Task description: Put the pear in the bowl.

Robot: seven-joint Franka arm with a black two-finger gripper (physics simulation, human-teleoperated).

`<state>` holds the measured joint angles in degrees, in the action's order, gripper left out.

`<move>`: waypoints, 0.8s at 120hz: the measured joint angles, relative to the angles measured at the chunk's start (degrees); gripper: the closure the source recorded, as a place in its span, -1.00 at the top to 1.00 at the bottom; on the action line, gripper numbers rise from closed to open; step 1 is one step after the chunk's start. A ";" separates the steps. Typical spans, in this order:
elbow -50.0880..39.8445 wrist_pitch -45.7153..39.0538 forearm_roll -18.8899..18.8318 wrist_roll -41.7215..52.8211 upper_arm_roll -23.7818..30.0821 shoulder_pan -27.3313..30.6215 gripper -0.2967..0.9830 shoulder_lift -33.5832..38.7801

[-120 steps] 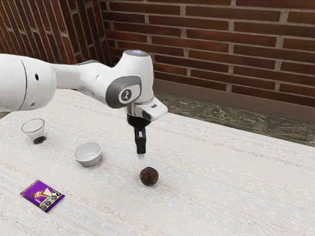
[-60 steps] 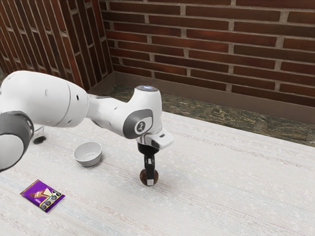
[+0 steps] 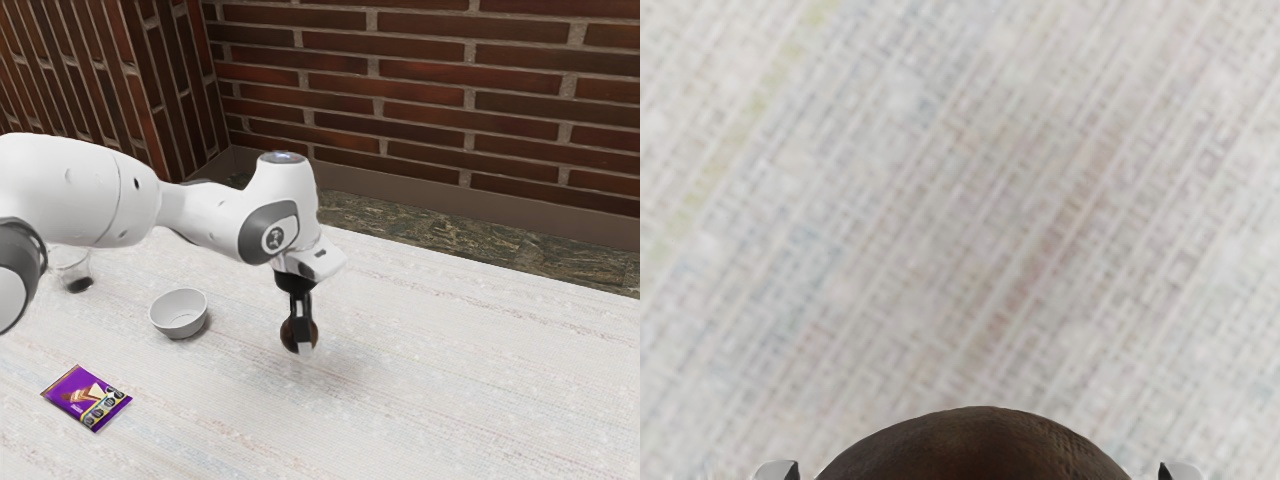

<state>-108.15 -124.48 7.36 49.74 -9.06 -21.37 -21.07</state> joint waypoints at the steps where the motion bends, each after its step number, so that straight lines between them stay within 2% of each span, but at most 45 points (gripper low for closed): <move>1: -0.10 0.12 -0.03 0.07 -0.02 0.23 -0.05 0.57; 21: -3.26 3.22 -1.01 1.70 -0.70 7.62 -0.07 9.43; 42: -6.22 6.69 -2.95 3.82 -0.74 16.99 -0.07 13.07; 56: -5.04 7.85 -5.11 5.40 -1.60 20.59 -0.07 11.01; 84: -0.16 8.81 -6.14 8.27 -3.54 20.75 -0.06 1.81; 96: 0.06 9.03 -5.98 9.21 -3.57 20.39 0.12 0.85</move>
<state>-108.09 -115.45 1.38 58.96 -12.64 -0.98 -20.22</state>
